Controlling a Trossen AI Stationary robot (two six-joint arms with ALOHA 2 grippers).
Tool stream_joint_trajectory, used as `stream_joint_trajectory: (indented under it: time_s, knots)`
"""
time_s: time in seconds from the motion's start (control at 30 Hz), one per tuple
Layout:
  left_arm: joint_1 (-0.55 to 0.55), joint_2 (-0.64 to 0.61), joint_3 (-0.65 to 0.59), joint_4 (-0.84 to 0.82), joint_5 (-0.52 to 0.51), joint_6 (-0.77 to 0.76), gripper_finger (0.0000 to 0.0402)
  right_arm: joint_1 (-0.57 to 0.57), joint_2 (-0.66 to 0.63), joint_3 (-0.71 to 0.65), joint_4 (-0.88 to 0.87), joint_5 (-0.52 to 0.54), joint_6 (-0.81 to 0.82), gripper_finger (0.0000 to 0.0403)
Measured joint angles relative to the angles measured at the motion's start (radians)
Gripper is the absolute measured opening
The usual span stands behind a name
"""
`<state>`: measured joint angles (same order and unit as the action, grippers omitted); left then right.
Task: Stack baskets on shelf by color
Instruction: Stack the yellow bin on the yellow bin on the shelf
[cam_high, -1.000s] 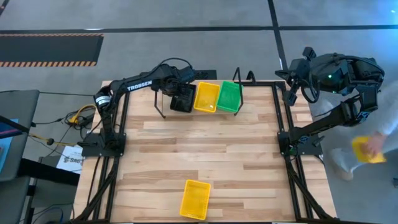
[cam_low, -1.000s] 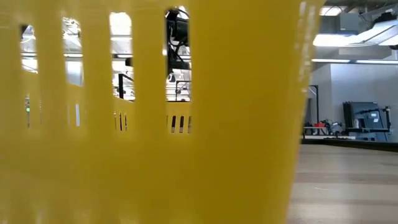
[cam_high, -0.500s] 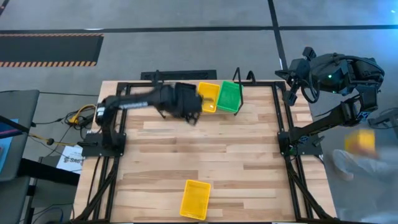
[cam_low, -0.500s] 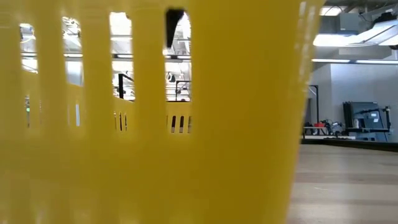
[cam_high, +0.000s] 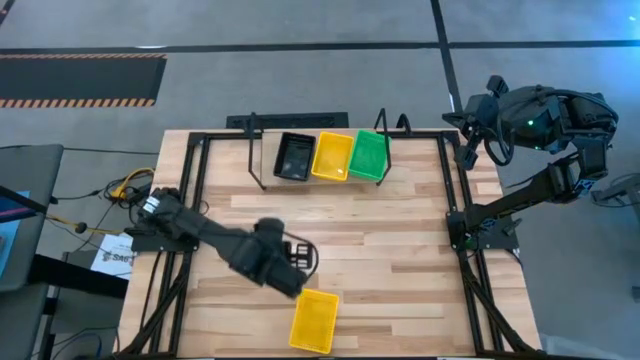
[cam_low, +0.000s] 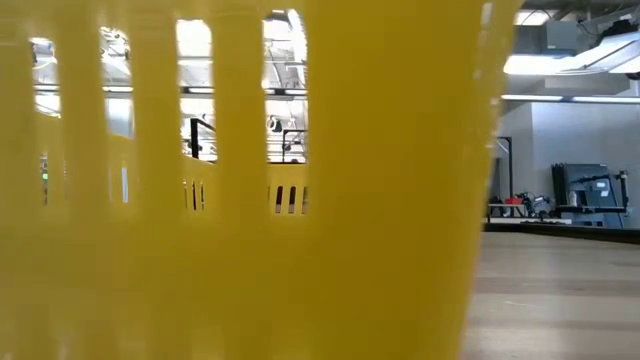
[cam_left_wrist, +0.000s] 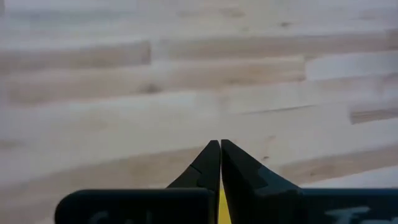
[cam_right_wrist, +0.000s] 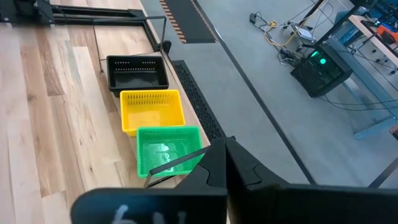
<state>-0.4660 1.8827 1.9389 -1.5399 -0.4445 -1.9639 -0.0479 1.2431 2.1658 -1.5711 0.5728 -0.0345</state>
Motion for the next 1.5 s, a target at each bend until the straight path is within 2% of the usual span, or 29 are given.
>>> stream_joint_trajectory:
  time_s: [0.07, 0.17, 0.5, 0.63, 0.87, 1.3, 1.5]
  knots:
    - [-0.025, 0.003, -0.027, 0.021, 0.016, -0.06, 0.0, 0.0, 0.0, 0.0, 0.0, 0.0, 0.0, 0.0005]
    - [-0.043, -0.001, -0.08, 0.11, 0.04, -0.074, 0.0, 0.0, 0.0, 0.0, 0.0, 0.0, 0.0, 0.0006]
    - [-0.021, 0.0, -0.225, 0.384, 0.054, 0.141, 0.0, 0.0, 0.0, 0.0, 0.0, 0.0, 0.034, 0.0006]
    - [-0.007, 0.0, -0.23, 0.387, 0.168, 0.189, 0.0, 0.0, 0.0, 0.0, 0.0, 0.0, 0.036, 0.0006]
    - [-0.015, 0.001, -0.23, 0.355, 0.262, 0.163, 0.0019, 0.0, 0.0, 0.0, 0.0, 0.0, 0.053, 0.0006]
    - [-0.079, 0.001, -0.23, 0.361, 0.292, 0.005, 0.0064, 0.0, 0.0, 0.0, 0.0, 0.0, 0.022, 0.0005]
    - [-0.085, 0.014, -0.228, 0.408, 0.335, -0.014, 0.0071, 0.0, 0.0, 0.0, 0.0, 0.0, -0.009, 0.0005]
